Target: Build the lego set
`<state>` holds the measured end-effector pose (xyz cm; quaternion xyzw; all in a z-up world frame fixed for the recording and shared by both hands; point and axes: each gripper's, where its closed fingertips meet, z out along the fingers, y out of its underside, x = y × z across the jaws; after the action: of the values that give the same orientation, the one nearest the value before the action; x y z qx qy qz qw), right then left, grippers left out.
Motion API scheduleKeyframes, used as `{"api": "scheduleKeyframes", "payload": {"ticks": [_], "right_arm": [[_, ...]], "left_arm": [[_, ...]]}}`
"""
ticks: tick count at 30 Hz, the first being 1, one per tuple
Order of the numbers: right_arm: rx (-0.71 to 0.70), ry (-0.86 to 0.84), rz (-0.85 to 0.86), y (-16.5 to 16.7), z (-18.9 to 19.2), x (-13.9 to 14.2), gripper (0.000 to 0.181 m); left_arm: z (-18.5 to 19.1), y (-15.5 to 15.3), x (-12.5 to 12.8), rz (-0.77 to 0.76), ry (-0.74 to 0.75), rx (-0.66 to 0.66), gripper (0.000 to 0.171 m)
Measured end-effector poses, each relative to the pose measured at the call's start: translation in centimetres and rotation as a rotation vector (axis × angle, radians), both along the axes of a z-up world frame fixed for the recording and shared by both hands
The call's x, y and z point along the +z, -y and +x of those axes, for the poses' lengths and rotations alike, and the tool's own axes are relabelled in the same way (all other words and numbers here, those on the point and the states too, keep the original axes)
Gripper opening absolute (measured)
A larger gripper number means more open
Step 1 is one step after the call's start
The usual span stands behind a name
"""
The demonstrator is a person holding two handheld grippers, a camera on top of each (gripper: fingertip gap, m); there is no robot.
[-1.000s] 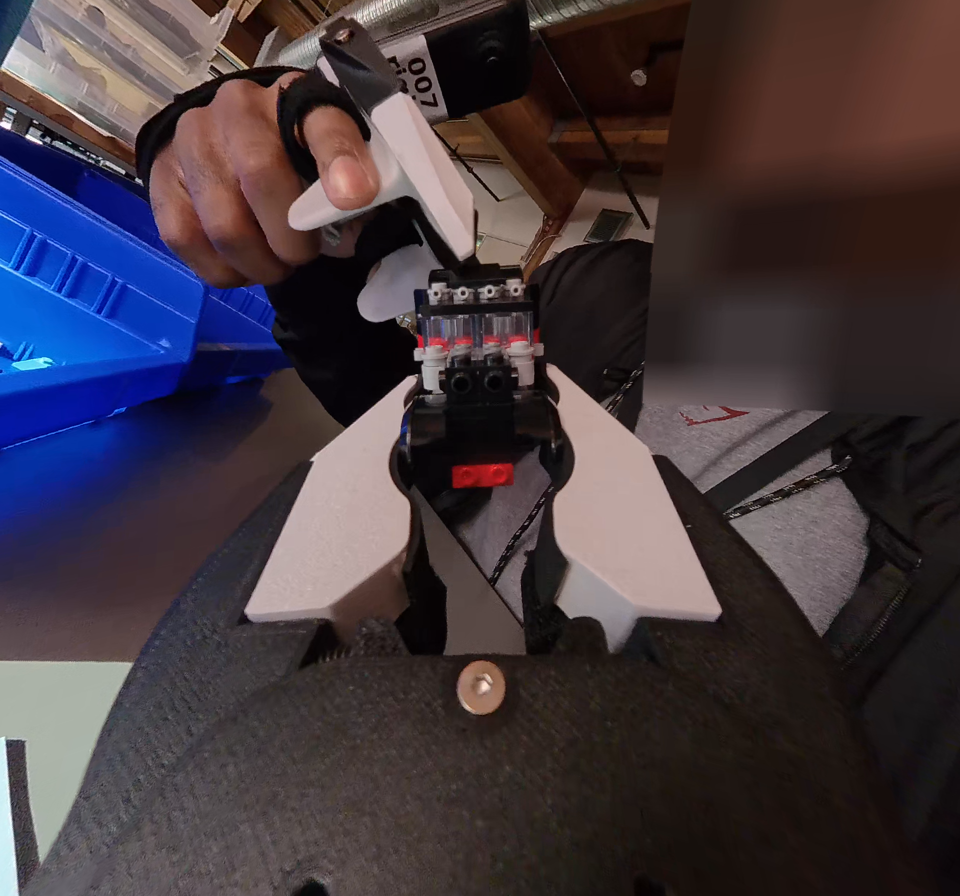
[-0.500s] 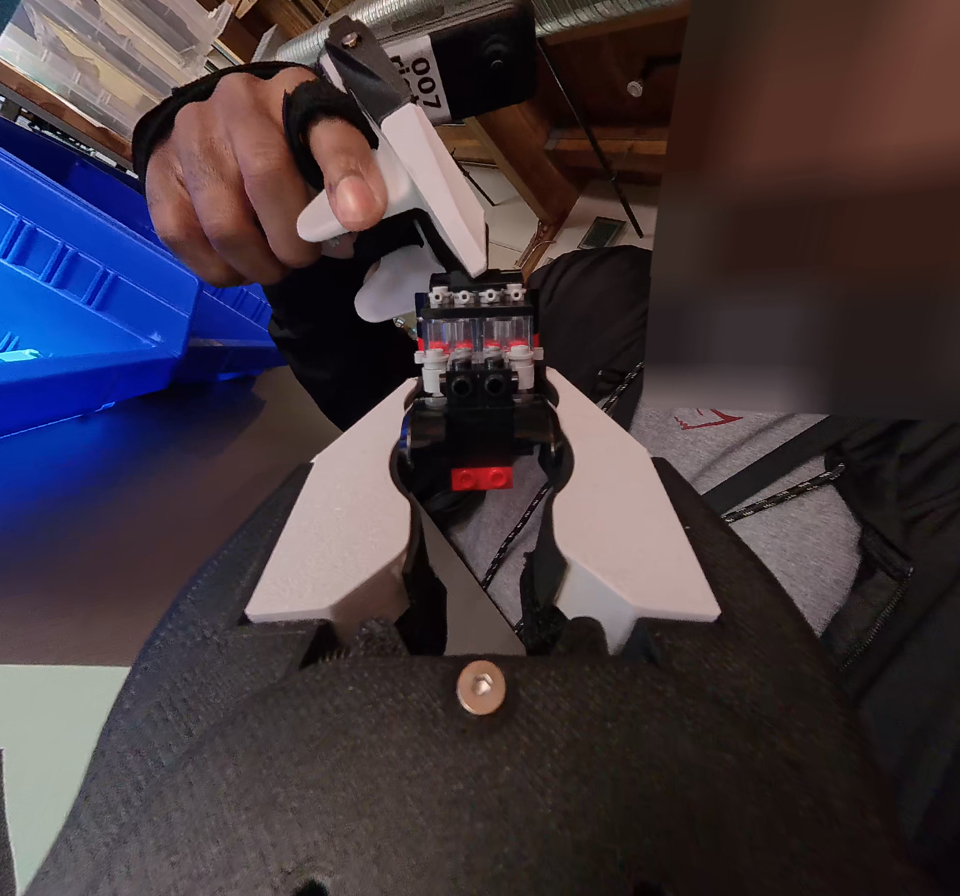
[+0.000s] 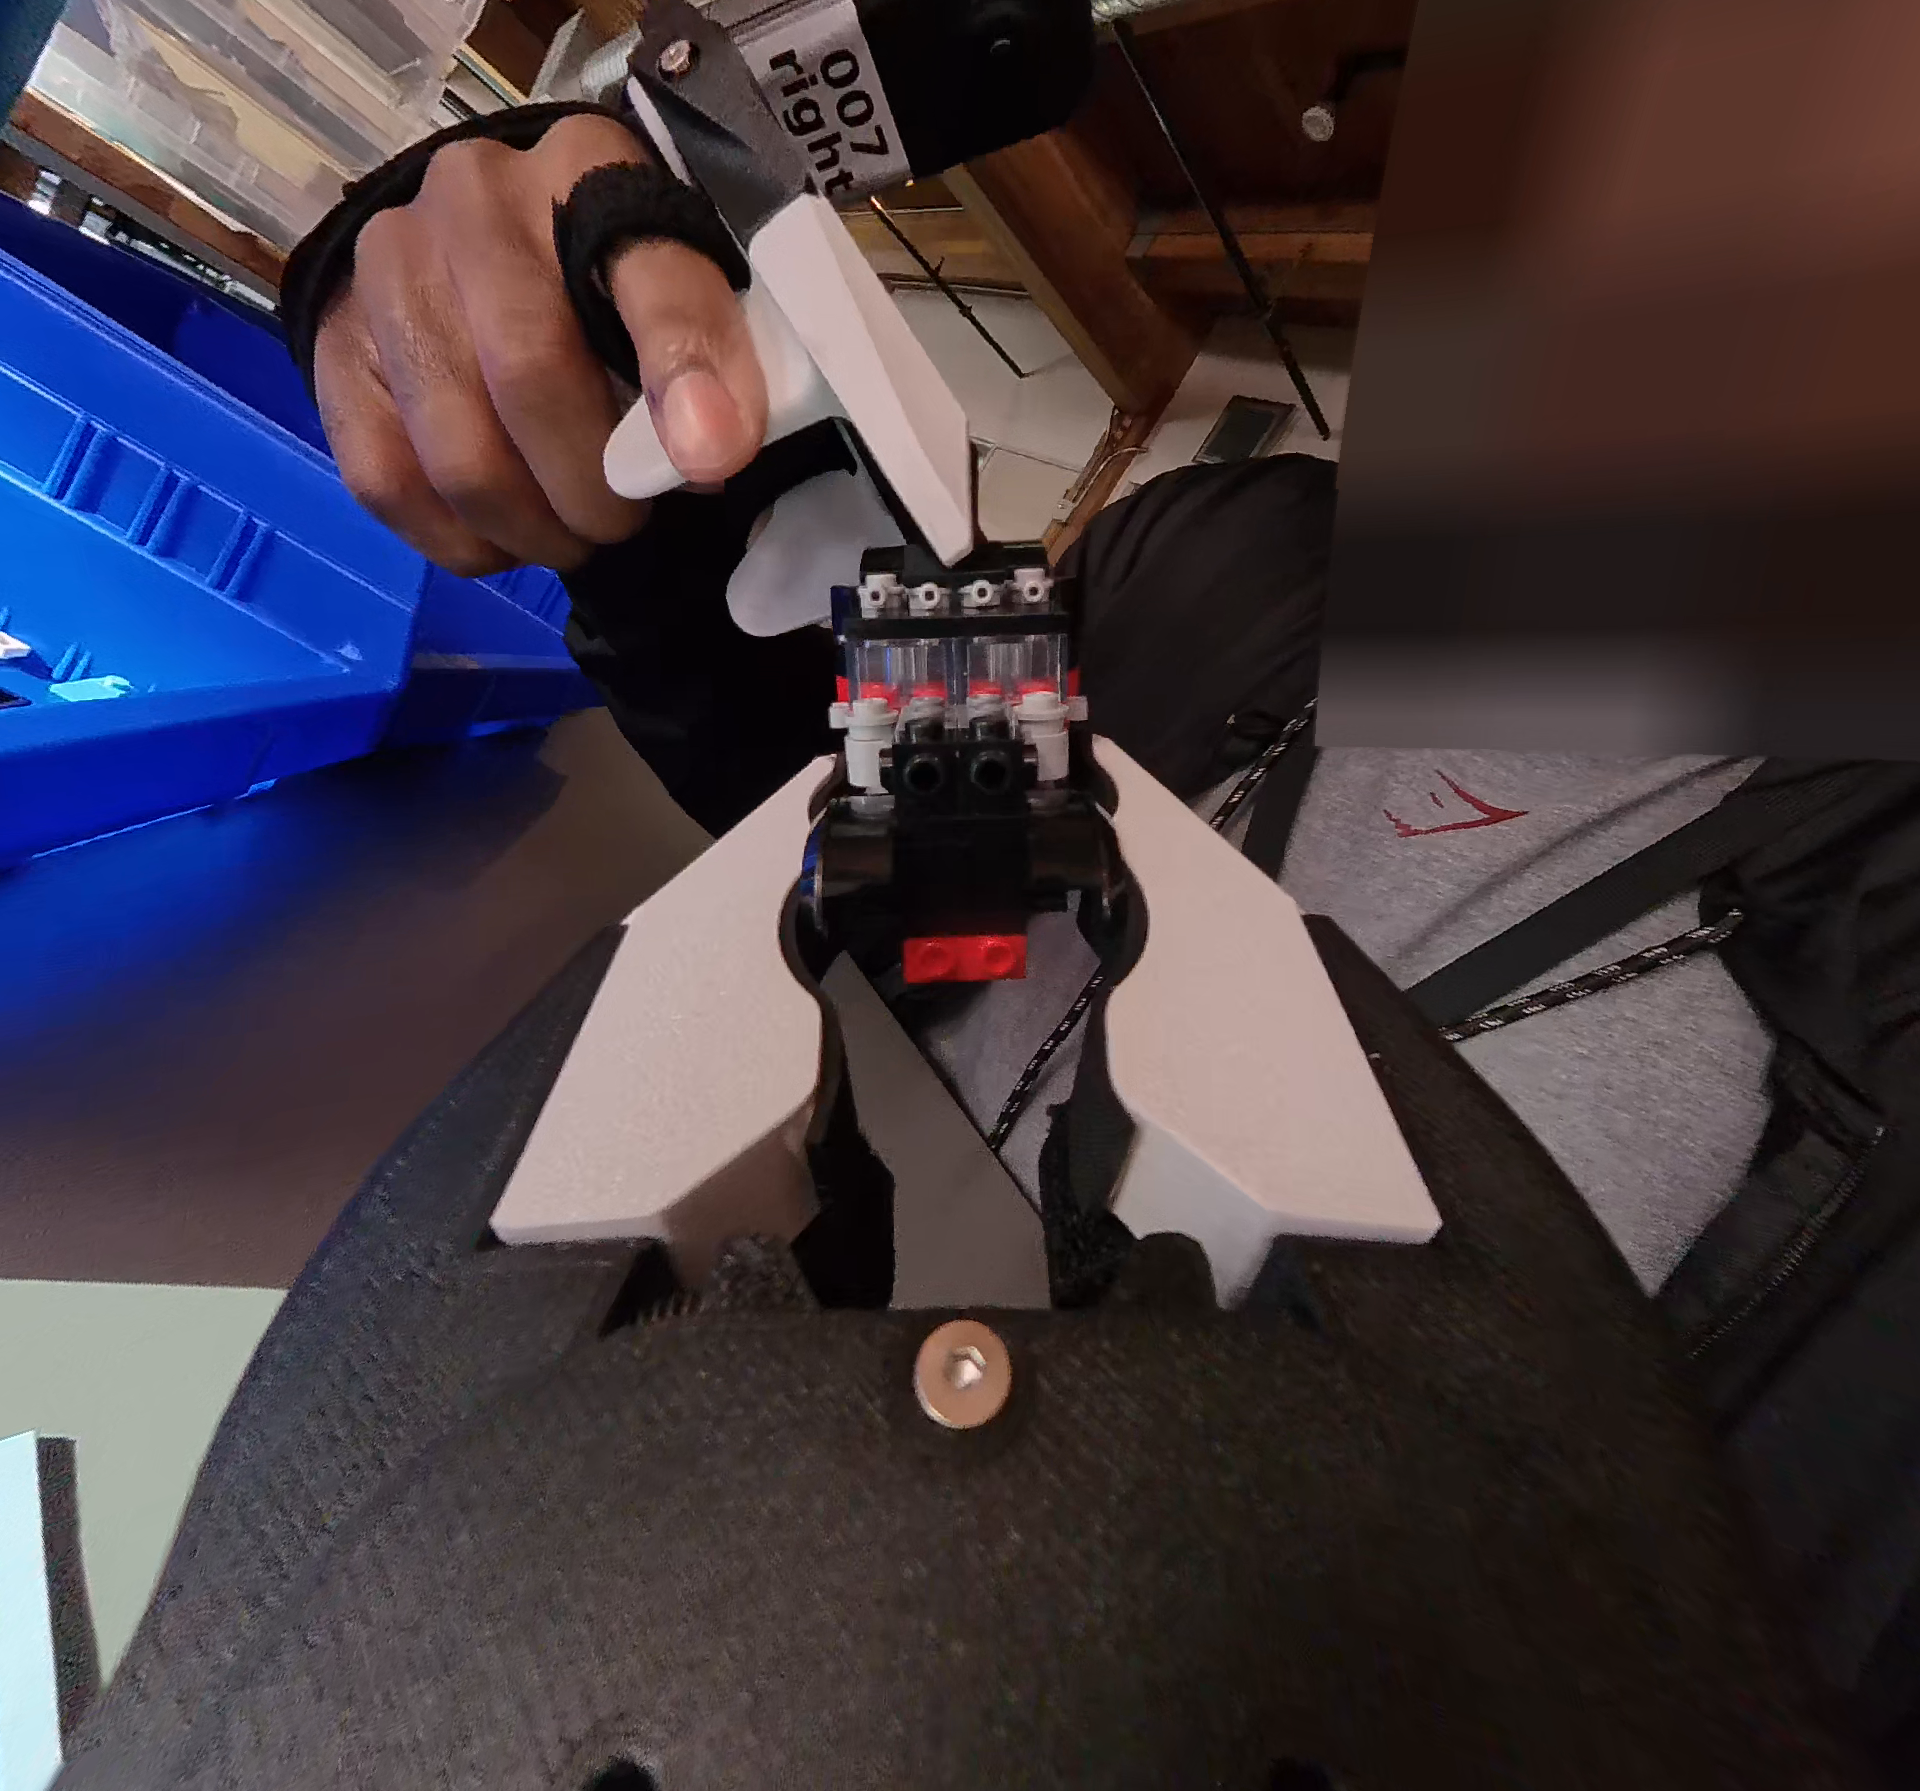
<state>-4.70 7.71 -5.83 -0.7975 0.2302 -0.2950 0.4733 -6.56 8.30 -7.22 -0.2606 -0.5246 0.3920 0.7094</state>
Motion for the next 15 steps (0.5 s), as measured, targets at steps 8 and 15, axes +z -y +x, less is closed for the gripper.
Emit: {"api": "scheduleKeyframes", "payload": {"ticks": [8,15], "right_arm": [[-0.087,0.043,0.020,1.7,0.6,1.2,0.063],[-0.123,0.090,0.102,2.4,0.2,3.7,0.054]], "left_arm": [[1.3,1.0,0.6,-0.188,0.129,0.200,0.043],[3.8,3.7,0.2,-0.481,0.425,0.560,0.043]]}}
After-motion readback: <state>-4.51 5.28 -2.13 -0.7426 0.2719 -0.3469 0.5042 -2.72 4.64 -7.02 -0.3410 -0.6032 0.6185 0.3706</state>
